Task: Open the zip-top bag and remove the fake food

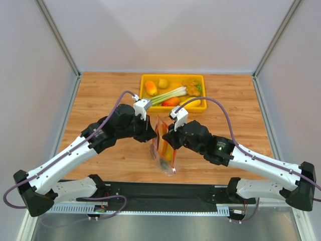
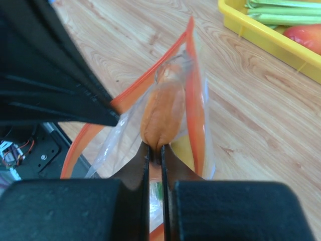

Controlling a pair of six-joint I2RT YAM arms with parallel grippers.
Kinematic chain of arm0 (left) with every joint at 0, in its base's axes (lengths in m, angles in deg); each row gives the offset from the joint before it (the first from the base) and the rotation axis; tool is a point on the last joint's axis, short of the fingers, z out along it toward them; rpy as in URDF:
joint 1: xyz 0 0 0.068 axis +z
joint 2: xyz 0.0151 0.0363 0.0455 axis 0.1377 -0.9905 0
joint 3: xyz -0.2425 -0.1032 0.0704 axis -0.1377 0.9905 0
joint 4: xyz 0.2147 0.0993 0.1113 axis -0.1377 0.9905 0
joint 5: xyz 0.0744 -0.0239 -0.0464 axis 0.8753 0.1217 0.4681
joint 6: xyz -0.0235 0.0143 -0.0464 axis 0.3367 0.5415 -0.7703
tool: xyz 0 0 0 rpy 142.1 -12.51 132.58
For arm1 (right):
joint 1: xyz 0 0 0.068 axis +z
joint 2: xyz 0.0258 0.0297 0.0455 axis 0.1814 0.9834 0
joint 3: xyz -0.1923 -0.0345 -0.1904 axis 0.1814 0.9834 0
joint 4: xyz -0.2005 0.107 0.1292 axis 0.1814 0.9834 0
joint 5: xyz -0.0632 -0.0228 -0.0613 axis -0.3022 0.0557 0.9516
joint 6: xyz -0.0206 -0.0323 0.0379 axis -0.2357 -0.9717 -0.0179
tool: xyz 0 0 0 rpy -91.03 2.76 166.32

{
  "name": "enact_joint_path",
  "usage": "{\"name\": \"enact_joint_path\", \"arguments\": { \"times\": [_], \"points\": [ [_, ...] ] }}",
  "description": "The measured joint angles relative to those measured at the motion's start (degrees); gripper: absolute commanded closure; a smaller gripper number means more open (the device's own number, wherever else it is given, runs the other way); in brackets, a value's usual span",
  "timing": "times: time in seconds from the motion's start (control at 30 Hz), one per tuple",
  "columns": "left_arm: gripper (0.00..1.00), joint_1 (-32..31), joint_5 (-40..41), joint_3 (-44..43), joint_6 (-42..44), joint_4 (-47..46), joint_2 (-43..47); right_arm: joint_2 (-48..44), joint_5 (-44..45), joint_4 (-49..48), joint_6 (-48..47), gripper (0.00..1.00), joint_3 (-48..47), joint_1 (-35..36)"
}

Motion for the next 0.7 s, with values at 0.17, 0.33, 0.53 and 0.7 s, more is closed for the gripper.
{"name": "enact_joint_path", "arguments": {
  "times": [0.17,0.33,0.53,0.7],
  "points": [
    [1.00,0.15,0.74,-0.48,-0.04,0.13,0.00,-1.07,-2.97,0.28,-2.03,1.00,0.00,1.03],
    [1.00,0.87,0.92,-0.85,-0.04,0.28,0.00,-2.45,-4.79,1.68,-3.45,1.00,0.11,2.01],
    [1.00,1.31,1.14,-0.74,-0.07,0.33,-0.02,-8.28,-4.26,3.21,-3.65,1.00,0.24,2.12],
    [1.00,1.31,0.55,-0.22,-0.11,-0.13,-0.11,-12.20,-2.89,2.82,-3.82,1.00,0.22,2.12]
  ]
}}
